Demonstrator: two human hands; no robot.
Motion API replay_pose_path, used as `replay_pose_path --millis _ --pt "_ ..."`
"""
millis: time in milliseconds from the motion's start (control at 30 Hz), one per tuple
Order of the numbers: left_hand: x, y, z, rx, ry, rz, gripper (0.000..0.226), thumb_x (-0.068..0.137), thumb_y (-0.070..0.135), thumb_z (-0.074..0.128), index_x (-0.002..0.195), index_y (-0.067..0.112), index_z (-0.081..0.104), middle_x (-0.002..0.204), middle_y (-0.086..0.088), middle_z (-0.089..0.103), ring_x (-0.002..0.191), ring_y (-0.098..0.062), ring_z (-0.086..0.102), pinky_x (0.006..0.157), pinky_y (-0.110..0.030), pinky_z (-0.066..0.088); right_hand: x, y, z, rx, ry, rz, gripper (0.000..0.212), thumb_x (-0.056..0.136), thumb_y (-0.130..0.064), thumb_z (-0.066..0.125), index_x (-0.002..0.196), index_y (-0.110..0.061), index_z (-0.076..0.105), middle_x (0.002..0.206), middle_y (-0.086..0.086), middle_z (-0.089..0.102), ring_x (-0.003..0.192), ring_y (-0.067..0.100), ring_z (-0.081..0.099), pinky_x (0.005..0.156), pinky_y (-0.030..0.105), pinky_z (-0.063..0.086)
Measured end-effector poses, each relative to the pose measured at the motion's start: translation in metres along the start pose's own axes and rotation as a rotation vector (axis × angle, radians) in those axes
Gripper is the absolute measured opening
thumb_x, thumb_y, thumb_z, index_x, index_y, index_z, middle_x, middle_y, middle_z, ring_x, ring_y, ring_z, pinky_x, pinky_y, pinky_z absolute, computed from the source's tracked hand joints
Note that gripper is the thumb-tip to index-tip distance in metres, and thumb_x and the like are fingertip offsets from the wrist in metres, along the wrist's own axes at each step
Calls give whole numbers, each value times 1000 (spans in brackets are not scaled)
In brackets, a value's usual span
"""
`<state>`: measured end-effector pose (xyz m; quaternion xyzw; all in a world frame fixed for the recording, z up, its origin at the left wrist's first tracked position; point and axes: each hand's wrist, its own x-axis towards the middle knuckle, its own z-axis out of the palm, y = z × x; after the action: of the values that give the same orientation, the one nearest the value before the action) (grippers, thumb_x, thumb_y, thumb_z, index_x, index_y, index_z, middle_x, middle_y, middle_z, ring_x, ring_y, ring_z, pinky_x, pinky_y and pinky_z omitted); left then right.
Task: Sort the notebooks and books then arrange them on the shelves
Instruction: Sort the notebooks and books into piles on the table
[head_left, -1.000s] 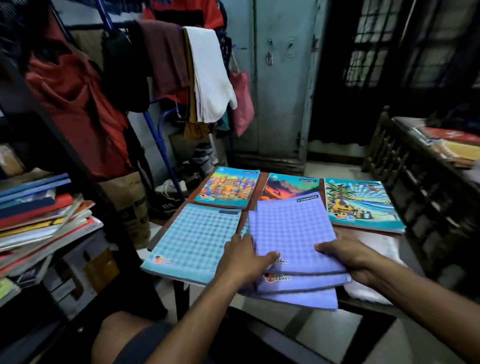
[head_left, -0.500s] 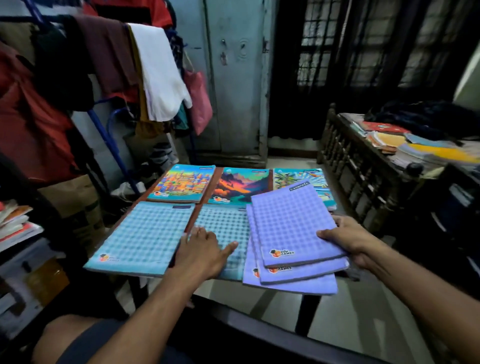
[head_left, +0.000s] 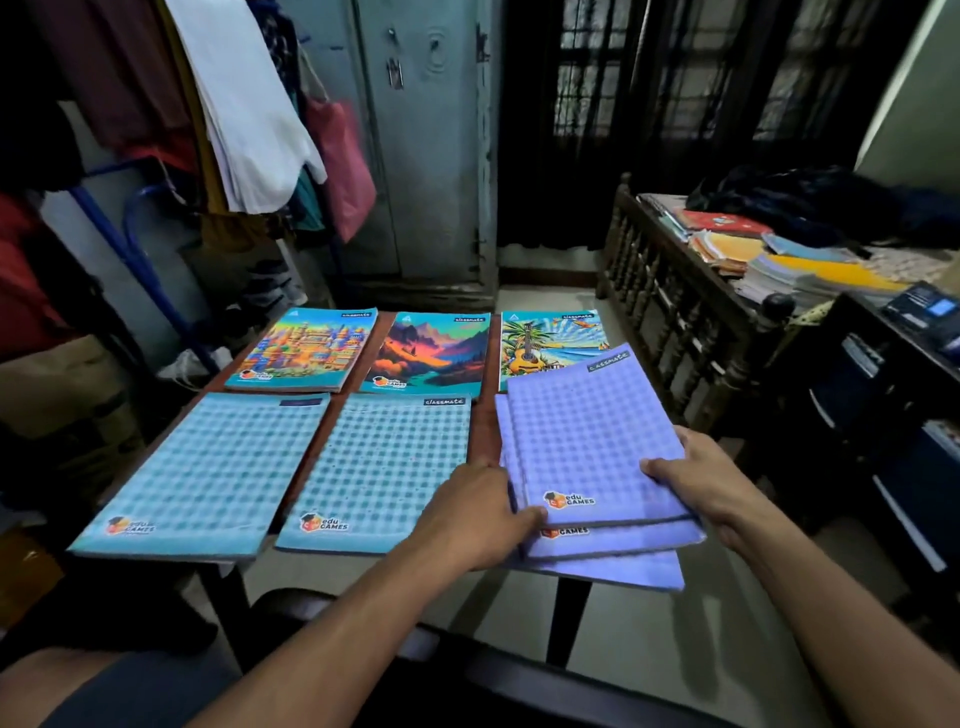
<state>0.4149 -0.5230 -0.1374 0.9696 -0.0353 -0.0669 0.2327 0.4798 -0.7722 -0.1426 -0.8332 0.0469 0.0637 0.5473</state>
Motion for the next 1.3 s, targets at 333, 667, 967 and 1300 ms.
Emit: replay_pose_path --millis 333,667,967,1300 --pt "-4 12 -2 -171 54 -166 50 88 51 64 129 26 48 119 4 64 102 -24 63 79 -32 49 -21 9 27 -331 119 -96 25 92 -21 64 117 -22 57 101 -6 50 120 27 45 98 38 40" --pt "-9 20 4 -477 230 -163 51 86 30 69 132 40 48 128 14 52 108 -11 60 95 -33 49 -24 17 46 -557 60 -121 110 62 -75 37 154 -17 18 156 2 41 139 28 41 115 52 26" --pt "1 1 -17 -1185 357 -21 62 86 -6 68 123 43 62 123 3 70 102 -17 71 87 -37 59 -23 -14 42 -80 -9 -212 59 84 -27 81 130 -32 45 122 -15 66 111 8 64 98 38 49" --pt "45 -54 -72 -1292 515 16 57 86 -21 57 132 12 58 112 -12 74 101 -14 69 72 -22 58 72 -73 32 474 181 -211 54 84 26 43 118 -12 60 107 0 71 86 10 70 72 29 58"
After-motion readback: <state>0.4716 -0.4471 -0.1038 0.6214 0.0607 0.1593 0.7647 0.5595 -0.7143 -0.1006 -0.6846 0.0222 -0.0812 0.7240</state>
